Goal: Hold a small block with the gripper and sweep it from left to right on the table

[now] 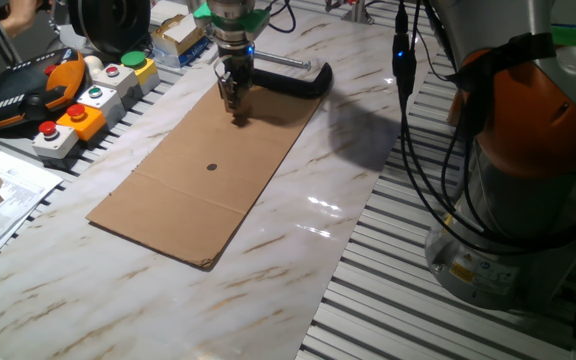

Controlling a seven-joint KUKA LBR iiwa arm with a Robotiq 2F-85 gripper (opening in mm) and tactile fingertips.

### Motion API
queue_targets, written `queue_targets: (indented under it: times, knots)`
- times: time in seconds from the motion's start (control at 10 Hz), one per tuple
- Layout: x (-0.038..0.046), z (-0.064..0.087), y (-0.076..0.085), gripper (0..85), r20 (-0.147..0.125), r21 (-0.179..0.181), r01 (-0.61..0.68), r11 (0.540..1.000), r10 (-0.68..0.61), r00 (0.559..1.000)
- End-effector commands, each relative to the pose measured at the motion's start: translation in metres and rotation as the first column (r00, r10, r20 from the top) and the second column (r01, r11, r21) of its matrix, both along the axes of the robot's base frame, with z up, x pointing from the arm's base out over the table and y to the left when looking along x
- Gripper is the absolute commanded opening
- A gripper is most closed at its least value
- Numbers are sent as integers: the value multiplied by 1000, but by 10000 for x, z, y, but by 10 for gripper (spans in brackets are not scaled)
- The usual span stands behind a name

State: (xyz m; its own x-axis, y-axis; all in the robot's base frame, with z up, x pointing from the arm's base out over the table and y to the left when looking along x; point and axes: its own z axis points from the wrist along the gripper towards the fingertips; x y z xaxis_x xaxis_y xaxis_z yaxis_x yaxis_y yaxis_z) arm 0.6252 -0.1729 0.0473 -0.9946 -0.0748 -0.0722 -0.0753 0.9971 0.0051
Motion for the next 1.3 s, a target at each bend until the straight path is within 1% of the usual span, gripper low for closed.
queue_targets:
  times: [0.0, 1.2]
  knots:
    - [-2, -1, 12, 7, -1, 0, 0, 1000, 0, 1000]
    - [5, -14, 165, 7, -1, -3, -8, 1000, 8, 1000]
